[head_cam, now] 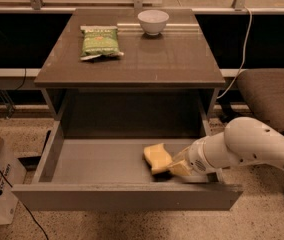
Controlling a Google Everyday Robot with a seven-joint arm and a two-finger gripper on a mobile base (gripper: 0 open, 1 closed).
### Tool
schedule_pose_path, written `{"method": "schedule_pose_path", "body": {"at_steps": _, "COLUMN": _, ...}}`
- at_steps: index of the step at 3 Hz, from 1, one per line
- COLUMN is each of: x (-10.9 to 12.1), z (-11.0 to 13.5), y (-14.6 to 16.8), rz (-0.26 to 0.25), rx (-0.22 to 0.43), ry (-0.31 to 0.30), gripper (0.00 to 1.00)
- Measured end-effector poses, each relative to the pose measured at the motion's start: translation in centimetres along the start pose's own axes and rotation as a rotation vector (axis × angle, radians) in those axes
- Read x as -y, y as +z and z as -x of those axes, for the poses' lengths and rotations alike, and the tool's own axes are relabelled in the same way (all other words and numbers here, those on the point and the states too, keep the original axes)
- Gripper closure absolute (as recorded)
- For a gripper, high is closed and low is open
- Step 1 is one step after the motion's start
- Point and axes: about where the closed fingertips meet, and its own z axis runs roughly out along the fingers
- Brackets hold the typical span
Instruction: Place sponge into top drawer
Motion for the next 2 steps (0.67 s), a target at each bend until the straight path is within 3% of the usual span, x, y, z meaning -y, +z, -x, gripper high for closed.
{"method": "schedule_pose_path", "body": {"at_steps": 1, "x": -0.09, "z": 0.04, "y": 0.07, "rz": 0.002, "rx": -0.001, "ry": -0.002, "gripper": 0.05}}
{"method": "schedule_pose_path", "body": {"at_steps": 2, "x": -0.14, "z": 0.06, "y": 0.10, "rz": 0.003, "rx": -0.001, "ry": -0.003, "gripper": 0.00}}
